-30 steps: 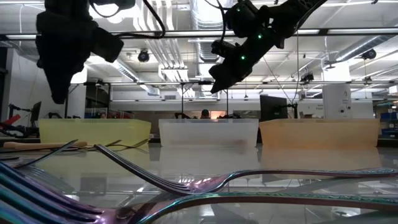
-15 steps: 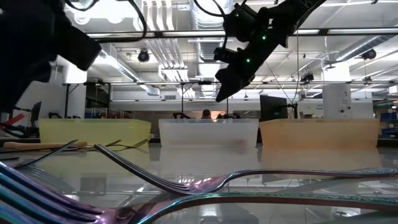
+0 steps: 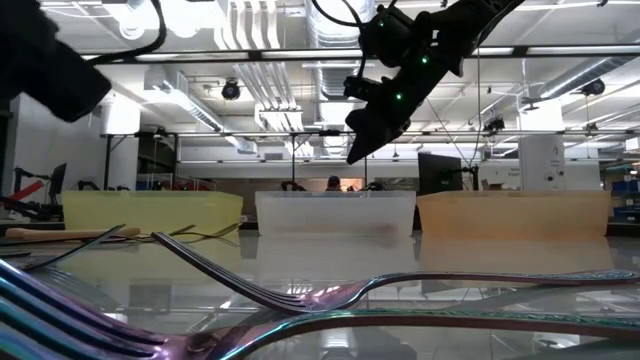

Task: Sort silverware by color (type)
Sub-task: Put the black fork into the yellow bin

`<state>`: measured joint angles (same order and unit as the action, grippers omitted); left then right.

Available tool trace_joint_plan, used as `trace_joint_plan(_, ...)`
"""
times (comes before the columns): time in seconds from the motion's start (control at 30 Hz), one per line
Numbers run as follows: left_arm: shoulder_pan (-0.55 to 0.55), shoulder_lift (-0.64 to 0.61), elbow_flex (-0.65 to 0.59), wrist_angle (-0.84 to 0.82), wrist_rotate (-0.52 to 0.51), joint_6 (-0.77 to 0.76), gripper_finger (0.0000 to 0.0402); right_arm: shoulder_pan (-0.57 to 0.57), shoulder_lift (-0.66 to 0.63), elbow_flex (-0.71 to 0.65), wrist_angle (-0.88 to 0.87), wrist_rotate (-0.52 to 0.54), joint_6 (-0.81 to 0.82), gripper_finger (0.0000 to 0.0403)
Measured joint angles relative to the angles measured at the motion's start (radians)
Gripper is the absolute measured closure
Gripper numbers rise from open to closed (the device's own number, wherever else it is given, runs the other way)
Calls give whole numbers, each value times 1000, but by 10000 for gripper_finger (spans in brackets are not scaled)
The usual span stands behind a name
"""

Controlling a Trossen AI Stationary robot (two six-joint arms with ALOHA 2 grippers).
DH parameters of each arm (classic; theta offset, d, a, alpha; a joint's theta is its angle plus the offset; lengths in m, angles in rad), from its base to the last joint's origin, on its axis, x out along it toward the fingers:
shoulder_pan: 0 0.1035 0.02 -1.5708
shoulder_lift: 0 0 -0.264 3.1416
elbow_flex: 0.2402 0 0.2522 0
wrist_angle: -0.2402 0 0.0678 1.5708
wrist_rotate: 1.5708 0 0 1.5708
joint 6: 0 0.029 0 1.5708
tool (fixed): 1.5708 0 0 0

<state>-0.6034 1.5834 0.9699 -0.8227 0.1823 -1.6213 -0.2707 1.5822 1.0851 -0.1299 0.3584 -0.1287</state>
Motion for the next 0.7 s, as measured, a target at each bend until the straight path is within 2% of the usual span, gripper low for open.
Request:
trace_joint_plan(0.2,-37,90,0,16,15,-37,304,0,0,0,0,0,-2,284)
trace_joint_plan(0.4,-37,143,11,37,19,-10,304,0,0,0,0,0,-2,284)
trace_joint_plan(0.7,-34,130,10,37,16,6,304,0,0,0,0,-1,-1,284)
